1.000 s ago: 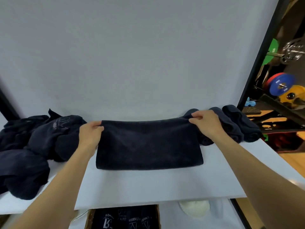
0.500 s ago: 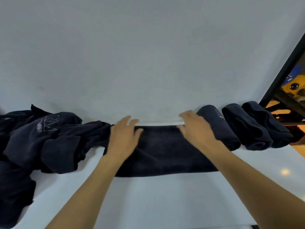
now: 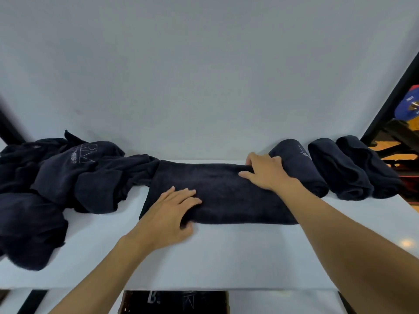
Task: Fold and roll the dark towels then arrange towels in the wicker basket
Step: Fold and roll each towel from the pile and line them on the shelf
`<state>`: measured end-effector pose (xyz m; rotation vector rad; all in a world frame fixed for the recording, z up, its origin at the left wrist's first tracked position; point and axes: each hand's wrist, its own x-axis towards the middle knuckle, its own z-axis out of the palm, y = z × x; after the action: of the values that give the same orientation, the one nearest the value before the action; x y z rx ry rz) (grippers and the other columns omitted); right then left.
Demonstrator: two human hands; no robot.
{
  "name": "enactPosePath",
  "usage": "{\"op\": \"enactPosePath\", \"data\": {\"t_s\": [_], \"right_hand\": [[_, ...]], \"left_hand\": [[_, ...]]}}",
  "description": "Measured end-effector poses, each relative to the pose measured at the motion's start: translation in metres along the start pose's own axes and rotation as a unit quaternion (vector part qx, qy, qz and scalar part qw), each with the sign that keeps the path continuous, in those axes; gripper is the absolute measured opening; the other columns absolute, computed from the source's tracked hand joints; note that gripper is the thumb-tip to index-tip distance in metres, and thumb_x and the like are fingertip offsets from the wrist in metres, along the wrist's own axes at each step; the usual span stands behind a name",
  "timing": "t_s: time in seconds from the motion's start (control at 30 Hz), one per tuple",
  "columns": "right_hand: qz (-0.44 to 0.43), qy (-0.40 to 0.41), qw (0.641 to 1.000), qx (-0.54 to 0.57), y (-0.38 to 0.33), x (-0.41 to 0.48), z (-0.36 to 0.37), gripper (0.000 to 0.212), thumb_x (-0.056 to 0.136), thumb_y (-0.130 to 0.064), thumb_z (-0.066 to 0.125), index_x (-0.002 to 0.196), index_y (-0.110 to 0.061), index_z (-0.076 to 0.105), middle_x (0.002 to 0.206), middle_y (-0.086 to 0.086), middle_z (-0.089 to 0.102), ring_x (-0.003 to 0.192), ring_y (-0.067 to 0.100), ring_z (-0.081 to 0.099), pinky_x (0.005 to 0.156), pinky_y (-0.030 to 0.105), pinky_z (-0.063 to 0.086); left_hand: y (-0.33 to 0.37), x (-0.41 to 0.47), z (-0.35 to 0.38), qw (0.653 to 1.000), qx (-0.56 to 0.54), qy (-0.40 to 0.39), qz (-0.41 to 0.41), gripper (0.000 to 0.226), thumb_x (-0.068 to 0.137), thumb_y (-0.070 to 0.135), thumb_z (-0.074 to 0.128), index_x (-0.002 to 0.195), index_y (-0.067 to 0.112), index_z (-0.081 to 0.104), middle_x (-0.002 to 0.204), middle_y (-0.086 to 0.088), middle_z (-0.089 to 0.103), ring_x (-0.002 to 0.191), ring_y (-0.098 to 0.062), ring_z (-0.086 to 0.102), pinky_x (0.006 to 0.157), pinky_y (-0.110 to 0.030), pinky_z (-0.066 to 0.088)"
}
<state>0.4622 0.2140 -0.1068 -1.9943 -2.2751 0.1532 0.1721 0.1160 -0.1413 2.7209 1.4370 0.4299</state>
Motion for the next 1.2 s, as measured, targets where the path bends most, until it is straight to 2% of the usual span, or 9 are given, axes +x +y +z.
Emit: {"op": "enactPosePath", "data": {"t_s": [0.1, 0.23, 0.4, 0.63, 0.8, 0.9, 1.0, 1.13, 1.2], "right_hand": [[-0.003, -0.086, 0.996, -0.004, 0.0, -0.006, -0.023, 0.031, 0.09, -0.045, 0.058, 0.105, -0.018, 0.058, 0.101, -0.003, 0.06, 0.099, 0.023, 0.055, 0.088, 0.04, 0.032], [0.005, -0.126, 0.992, 0.028, -0.003, -0.037, -0.049, 0.036, 0.086, -0.033, 0.059, 0.064, -0.011, 0.041, 0.063, 0.002, 0.042, 0.061, 0.019, 0.04, 0.057, 0.03, 0.031], [0.092, -0.19, 0.961, 0.18, -0.012, -0.096, -0.046, 0.035, 0.077, -0.03, 0.066, 0.062, -0.012, 0.04, 0.059, 0.004, 0.043, 0.055, 0.022, 0.04, 0.052, 0.029, 0.033], [0.122, -0.181, 0.934, 0.283, -0.026, -0.162, -0.017, 0.043, 0.088, -0.036, 0.065, 0.1, 0.005, 0.064, 0.065, 0.009, 0.056, 0.057, 0.024, 0.046, 0.05, 0.025, 0.035], [0.138, -0.141, 0.947, 0.253, -0.04, -0.184, -0.01, 0.051, 0.089, -0.047, 0.061, 0.063, -0.015, 0.031, 0.055, 0.004, 0.039, 0.048, 0.019, 0.037, 0.055, 0.028, 0.033], [0.135, -0.161, 0.935, 0.286, -0.053, -0.193, -0.01, 0.04, 0.085, -0.03, 0.064, 0.064, -0.015, 0.034, 0.053, 0.002, 0.039, 0.043, 0.017, 0.033, 0.051, 0.028, 0.031], [0.139, -0.19, 0.907, 0.35, -0.066, -0.211, -0.019, 0.03, 0.086, -0.023, 0.062, 0.066, -0.013, 0.042, 0.053, 0.006, 0.053, 0.032, 0.011, 0.037, 0.039, 0.02, 0.029], [0.106, -0.14, 0.877, 0.447, -0.072, -0.235, -0.02, 0.016, 0.087, -0.009, 0.066, 0.094, -0.011, 0.052, 0.077, 0.006, 0.063, 0.044, 0.009, 0.061, 0.048, 0.023, 0.038], [0.082, -0.107, 0.863, 0.487, -0.073, -0.244, -0.016, 0.041, 0.088, -0.007, 0.064, 0.121, -0.026, 0.048, 0.093, 0.004, 0.068, 0.055, 0.011, 0.069, 0.054, 0.026, 0.047]], "left_hand": [[-0.01, -0.002, -0.005, 0.991, 0.102, 0.076, 0.037, 0.034, 0.062, 0.004, 0.074, 0.094, 0.014, 0.07, 0.098, 0.0, 0.066, 0.084, -0.023, 0.06, 0.077, -0.031, 0.041], [-0.014, 0.002, -0.023, 0.979, 0.171, 0.085, -0.065, 0.026, 0.063, -0.004, 0.075, 0.08, 0.012, 0.065, 0.085, -0.002, 0.054, 0.06, -0.022, 0.052, 0.041, -0.026, 0.031], [-0.016, 0.038, -0.039, 0.96, -0.07, 0.138, -0.233, 0.028, 0.085, 0.001, 0.044, 0.085, 0.024, 0.06, 0.105, 0.006, 0.056, 0.082, -0.027, 0.057, 0.076, -0.037, 0.05], [-0.008, 0.046, -0.017, 0.898, -0.25, 0.123, -0.341, 0.045, 0.089, -0.005, 0.038, 0.125, 0.01, 0.06, 0.139, -0.009, 0.049, 0.13, -0.024, 0.045, 0.108, -0.027, 0.033], [0.052, -0.017, -0.013, 0.855, -0.305, 0.19, -0.375, 0.052, 0.089, 0.023, 0.067, 0.136, 0.017, 0.047, 0.137, -0.004, 0.042, 0.11, -0.014, 0.049, 0.092, -0.025, 0.038], [0.068, -0.049, -0.019, 0.852, -0.33, 0.111, -0.391, 0.063, 0.083, 0.015, 0.072, 0.139, 0.019, 0.044, 0.134, -0.007, 0.051, 0.107, -0.019, 0.055, 0.089, -0.031, 0.046], [0.077, -0.077, -0.034, 0.858, -0.31, 0.133, -0.388, 0.048, 0.087, 0.013, 0.069, 0.132, 0.019, 0.052, 0.13, -0.005, 0.055, 0.116, -0.022, 0.055, 0.097, -0.037, 0.048], [0.093, -0.12, -0.032, 0.895, -0.274, 0.203, -0.289, 0.031, 0.092, 0.005, 0.057, 0.109, 0.03, 0.065, 0.127, 0.005, 0.053, 0.096, -0.012, 0.062, 0.089, -0.031, 0.052], [0.096, -0.14, -0.024, 0.903, -0.294, 0.215, -0.225, 0.052, 0.086, -0.015, 0.045, 0.099, 0.03, 0.069, 0.13, 0.009, 0.053, 0.107, -0.003, 0.058, 0.092, -0.026, 0.052]]}}
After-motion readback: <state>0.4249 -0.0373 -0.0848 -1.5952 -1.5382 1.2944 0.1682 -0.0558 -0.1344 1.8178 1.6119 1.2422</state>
